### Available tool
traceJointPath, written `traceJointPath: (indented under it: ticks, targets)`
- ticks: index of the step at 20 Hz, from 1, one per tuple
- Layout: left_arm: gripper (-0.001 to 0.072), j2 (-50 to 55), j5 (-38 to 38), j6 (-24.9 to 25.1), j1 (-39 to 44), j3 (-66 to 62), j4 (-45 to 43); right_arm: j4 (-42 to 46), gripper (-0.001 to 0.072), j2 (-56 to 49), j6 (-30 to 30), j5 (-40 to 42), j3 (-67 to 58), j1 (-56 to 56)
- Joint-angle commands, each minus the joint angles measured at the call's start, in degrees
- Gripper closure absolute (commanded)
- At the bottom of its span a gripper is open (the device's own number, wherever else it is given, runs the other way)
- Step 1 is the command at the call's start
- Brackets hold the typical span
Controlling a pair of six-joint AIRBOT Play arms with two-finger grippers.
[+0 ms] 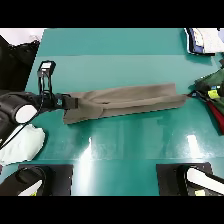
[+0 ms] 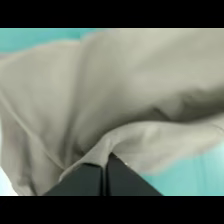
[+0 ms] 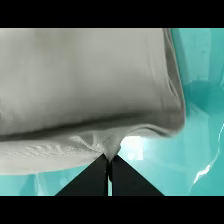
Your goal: Fold the shirts.
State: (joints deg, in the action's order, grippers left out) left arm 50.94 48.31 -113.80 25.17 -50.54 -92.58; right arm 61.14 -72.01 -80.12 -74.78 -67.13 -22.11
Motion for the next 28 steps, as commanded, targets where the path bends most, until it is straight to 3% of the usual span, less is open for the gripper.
traceJointPath:
  ticks: [1,5,14,15,16,17,18,19,20,23,26,27,28]
  targets:
    - [0.0677,2.8,-4.9,-3.2,-5.9,-0.1,0.3,-0.1,0.0697,-6.9,0.1,1.9,-6.1,3.3]
    - [0.0677,4.0,-12.3,0.3,-11.4,0.0,2.8,0.0,0.0697,-12.9,0.1,5.9,-12.0,6.5]
    - [0.0675,12.1,-17.5,1.7,-11.9,-0.2,3.5,-0.2,0.0695,-21.3,0.0,8.3,-16.0,8.8]
    - [0.0587,12.4,-18.3,1.8,-11.9,-0.2,2.9,-0.1,0.0694,-21.5,0.0,9.2,-16.0,8.7]
    - [0.0284,12.5,-19.3,1.7,-11.9,-0.2,2.7,-0.2,0.0687,-21.4,0.0,10.6,-16.0,8.7]
    - [0.0098,12.5,-20.3,1.7,-11.9,-0.4,2.6,-0.2,0.0575,-21.2,0.0,12.4,-16.0,8.7]
    - [0.009,12.5,-20.6,1.8,-11.9,-1.0,2.2,-0.6,0.0406,-20.9,0.0,13.9,-16.1,8.7]
    - [0.009,12.5,-20.4,1.7,-11.9,-1.9,1.0,-1.9,0.0291,-20.7,0.0,14.9,-16.1,8.7]
    - [0.009,12.5,-20.3,1.7,-11.9,-2.9,0.3,-3.3,0.0253,-20.7,0.0,15.0,-16.1,8.3]
    - [0.009,12.5,-17.2,1.8,-11.9,-6.7,0.3,-4.7,0.0253,-20.7,0.1,12.0,-16.1,6.4]
    - [0.0092,12.5,-9.9,1.8,-11.9,-8.6,1.3,-4.6,0.0253,-20.9,4.9,3.0,-16.1,1.9]
    - [0.0194,12.5,-7.5,1.8,-11.9,-8.6,2.2,-4.6,0.0253,-21.2,5.7,0.3,-16.1,0.0]
    - [0.0469,12.5,-5.5,1.8,-11.9,-8.6,3.1,-4.7,0.0253,-21.9,6.0,-1.7,-16.1,-1.9]
